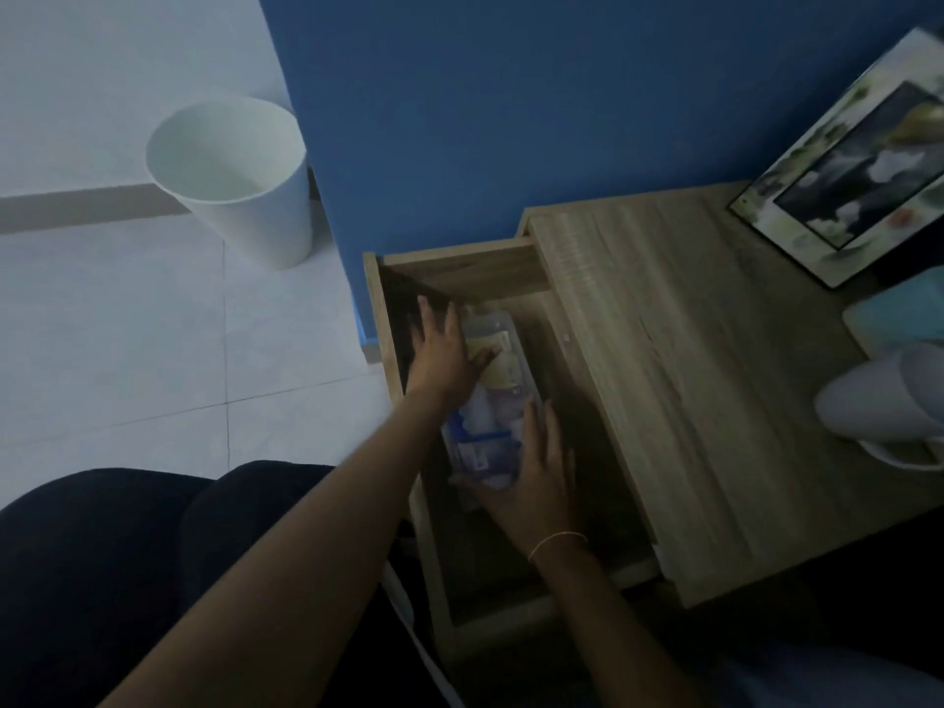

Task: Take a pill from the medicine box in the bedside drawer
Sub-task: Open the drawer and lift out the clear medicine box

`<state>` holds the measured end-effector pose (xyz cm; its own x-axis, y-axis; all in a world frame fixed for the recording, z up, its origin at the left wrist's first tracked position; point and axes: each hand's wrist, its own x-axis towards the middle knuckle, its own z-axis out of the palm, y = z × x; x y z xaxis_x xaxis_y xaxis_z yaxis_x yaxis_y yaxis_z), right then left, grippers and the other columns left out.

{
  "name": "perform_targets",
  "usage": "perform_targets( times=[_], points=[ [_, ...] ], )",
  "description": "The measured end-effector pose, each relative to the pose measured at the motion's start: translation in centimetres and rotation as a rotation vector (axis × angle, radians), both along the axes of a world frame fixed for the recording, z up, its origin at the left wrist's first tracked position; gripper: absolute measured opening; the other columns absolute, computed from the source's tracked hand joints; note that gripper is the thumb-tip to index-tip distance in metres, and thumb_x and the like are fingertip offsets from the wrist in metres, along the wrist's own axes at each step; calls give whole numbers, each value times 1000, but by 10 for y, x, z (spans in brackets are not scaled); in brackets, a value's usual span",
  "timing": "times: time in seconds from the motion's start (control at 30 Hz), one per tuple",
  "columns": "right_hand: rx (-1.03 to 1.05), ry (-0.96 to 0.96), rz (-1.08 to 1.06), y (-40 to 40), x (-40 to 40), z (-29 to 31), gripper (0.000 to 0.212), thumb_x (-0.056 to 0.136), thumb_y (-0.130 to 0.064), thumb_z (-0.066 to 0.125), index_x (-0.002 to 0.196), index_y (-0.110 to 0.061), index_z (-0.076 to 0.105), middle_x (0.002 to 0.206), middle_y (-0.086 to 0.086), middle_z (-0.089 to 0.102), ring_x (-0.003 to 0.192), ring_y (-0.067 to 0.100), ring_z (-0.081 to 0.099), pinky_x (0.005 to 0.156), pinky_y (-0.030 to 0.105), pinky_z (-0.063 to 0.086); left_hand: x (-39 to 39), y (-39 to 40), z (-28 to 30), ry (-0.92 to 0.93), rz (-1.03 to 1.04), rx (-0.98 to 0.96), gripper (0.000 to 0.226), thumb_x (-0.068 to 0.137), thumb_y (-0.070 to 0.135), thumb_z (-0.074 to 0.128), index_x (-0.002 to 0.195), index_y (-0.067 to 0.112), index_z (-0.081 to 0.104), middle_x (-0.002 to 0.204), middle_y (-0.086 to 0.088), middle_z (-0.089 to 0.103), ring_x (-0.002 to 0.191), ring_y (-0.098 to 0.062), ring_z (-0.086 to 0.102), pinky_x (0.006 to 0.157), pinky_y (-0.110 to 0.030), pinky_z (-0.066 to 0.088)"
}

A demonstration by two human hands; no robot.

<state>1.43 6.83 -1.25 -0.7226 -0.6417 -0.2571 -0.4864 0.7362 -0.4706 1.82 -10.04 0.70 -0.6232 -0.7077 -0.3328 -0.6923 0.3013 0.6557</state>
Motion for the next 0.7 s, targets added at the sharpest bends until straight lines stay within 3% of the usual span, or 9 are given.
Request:
perform_targets(
  times=[0.1,0.17,0.33,0.53,0.7],
  points=[
    [81,-37,37,0,-1,1,138,49,-77,69,147,-33,-19,159,2,-20,146,26,-2,113,47,16,0,-9,-1,88,115,184,80,78,49,67,142,18,29,153,-13,18,136,-35,32,107,-45,35],
    [77,-52,47,3,-3,2,139,50,-75,69,145,-34,-24,156,1,-27,146,27,-5,113,46,16,1,-10,-3,122,170,242,84,74,49,72,140,17,33,147,-14,29,132,-33,37,105,-42,37],
    [72,-53,36,-2,3,19,123,65,-62,69,149,-27,-14,159,7,-13,146,28,0,115,47,14,0,-6,4,136,238,290,80,73,43,74,137,15,35,147,-14,29,130,-34,40,102,-45,41],
    [-67,-36,-28,2,6,41,122,60,-59,73,148,-37,-8,158,-1,-3,143,23,9,110,44,29,3,2,38,140,217,152,84,74,51,71,137,12,33,144,-14,31,124,-33,45,98,-42,45],
    [-175,-153,18,11,0,83,121,66,-48,77,148,-36,-10,158,-1,-18,147,25,0,116,37,14,6,6,94,177,193,-18,76,75,52,70,131,11,38,137,-14,37,119,-31,49,95,-37,44]
  ],
)
